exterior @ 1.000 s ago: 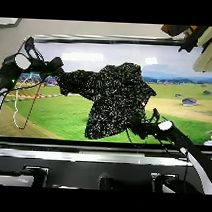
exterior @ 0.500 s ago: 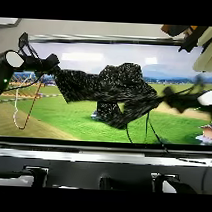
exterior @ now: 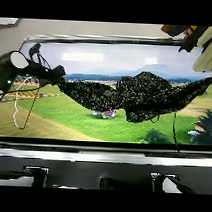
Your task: Fold the clothes and pants, and hang the long-sleeved shirts on hangers.
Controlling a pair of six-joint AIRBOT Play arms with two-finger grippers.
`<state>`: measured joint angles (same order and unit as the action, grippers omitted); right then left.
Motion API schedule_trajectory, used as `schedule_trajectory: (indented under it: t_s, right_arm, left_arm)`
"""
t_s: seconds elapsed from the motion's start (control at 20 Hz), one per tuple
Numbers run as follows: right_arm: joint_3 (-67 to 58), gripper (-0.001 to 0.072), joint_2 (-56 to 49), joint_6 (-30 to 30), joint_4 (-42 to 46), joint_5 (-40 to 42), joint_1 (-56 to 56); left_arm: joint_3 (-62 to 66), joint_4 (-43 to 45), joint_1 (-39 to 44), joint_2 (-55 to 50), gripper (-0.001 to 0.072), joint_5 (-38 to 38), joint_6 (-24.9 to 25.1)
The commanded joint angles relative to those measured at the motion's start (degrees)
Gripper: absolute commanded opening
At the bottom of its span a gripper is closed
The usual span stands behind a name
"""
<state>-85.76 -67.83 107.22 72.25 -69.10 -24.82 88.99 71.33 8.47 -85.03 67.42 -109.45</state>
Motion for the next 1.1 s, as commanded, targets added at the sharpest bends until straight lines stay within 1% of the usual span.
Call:
schedule_trajectory:
  t_s: [0.0,0.05,0.1,0.25,0.35,0.4,0.5,0.55,0.75,0.9,1.05]
  right_arm:
    - [-1.1,0.0062,-5.6,-2.1,-2.7,-3.1,-0.6]
    - [-1.1,0.0094,-7.2,-3.1,-2.6,-3.2,-0.6]
    - [-1.1,0.0102,-8.6,-4.3,-2.6,-3.6,-0.6]
    - [-1.1,0.0102,-11.2,-7.9,-2.5,-7.2,-0.6]
    - [-1.1,0.0101,-11.2,-9.4,-2.1,-8.6,-0.6]
    - [-1.1,0.0141,-11.1,-10.1,-1.7,-9.3,-0.6]
    - [-0.5,0.0375,-11.0,-11.1,-1.4,-11.0,-0.7]
    - [1.2,0.0427,-10.4,-11.4,-0.9,-10.8,-0.6]
    - [14.0,0.0428,-7.2,-13.5,-1.0,-9.7,-0.6]
    - [25.4,0.0435,-5.2,-13.4,-1.1,-4.5,-0.6]
    - [30.6,0.0435,-5.2,-13.2,-1.0,2.7,-0.6]
  left_arm:
    - [-1.0,0.0,4.5,-1.6,0.0023,1.4,-0.1]
    - [-1.6,0.0,5.7,-2.2,0.0023,0.8,-0.4]
    - [-2.2,0.0,6.5,-2.8,0.0023,0.0,-1.0]
    - [-2.9,0.0,7.4,-3.8,0.0023,-2.8,-2.6]
    - [-2.9,0.0,7.0,-3.9,0.0022,-4.3,-2.7]
    - [-2.9,0.0,6.6,-3.9,0.0023,-4.8,-2.6]
    - [-2.9,0.0,5.8,-3.9,0.0023,-5.4,-2.6]
    - [-2.9,0.0,5.5,-3.9,0.0023,-5.5,-2.6]
    - [-2.9,0.1,5.1,-3.9,0.0022,-5.6,-2.4]
    - [-2.9,0.1,5.1,-4.0,0.0023,-5.8,-2.4]
    - [-2.9,0.1,5.1,-4.0,0.0022,-6.3,-2.4]
